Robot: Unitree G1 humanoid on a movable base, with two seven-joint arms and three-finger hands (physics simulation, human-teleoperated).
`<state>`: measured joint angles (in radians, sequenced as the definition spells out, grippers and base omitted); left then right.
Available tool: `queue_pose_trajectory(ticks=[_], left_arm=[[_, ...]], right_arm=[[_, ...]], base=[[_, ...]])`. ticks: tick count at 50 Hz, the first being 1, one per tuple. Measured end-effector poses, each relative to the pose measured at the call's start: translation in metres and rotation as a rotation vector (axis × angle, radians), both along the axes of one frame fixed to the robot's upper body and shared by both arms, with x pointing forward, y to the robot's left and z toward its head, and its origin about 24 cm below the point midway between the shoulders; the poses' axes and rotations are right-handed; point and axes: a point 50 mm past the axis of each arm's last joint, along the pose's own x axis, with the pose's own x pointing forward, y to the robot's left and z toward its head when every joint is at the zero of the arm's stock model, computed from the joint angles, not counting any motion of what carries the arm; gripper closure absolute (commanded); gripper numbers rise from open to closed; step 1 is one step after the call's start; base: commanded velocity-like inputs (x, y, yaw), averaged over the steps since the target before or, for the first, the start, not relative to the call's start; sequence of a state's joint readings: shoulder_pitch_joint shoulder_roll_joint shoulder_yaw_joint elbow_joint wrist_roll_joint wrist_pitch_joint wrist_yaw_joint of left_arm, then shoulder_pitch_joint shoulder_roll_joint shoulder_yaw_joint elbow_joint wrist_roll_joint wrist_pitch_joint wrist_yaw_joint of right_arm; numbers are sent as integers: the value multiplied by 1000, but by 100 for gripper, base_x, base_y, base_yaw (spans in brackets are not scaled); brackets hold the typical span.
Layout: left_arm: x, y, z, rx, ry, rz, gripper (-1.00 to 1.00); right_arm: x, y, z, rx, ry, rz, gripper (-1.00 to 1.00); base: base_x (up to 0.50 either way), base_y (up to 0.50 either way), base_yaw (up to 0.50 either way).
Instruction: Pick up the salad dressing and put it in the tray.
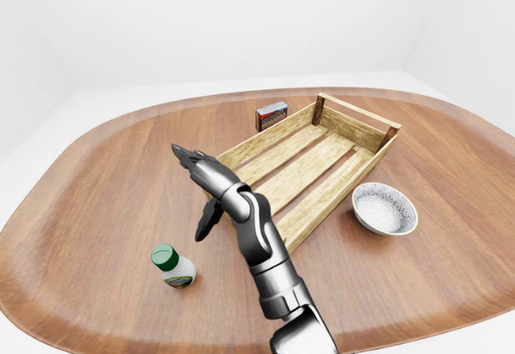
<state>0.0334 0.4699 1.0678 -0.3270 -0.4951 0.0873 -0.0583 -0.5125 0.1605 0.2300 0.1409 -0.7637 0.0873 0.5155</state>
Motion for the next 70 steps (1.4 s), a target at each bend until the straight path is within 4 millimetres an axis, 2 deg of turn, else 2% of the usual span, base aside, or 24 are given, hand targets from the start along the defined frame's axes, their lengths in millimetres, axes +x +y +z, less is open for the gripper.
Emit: queue_pose_trajectory(ticks=[11,23,49,55,70], left_arm=[[0,-1,0,2,-1,0,-100],[0,1,-2,-8,7,0,-100],[3,3,-9,-32,27,-4,-100],[4,3,-10,-34,30,-4,-100],[4,4,-12,-43,36,-5,-100]], right_arm=[[-1,12,-22,-41,81,12,-100],[1,26,-37,-75,143,26,-100],[-1,39,-89,-99,342,46,-100],[-5,50,-99,-104,414,97,-100],[-23,75,-107,-160,545,282,-100]], base=[[0,0,0],[0,0,0],[0,0,0],[0,0,0],[0,0,0]])
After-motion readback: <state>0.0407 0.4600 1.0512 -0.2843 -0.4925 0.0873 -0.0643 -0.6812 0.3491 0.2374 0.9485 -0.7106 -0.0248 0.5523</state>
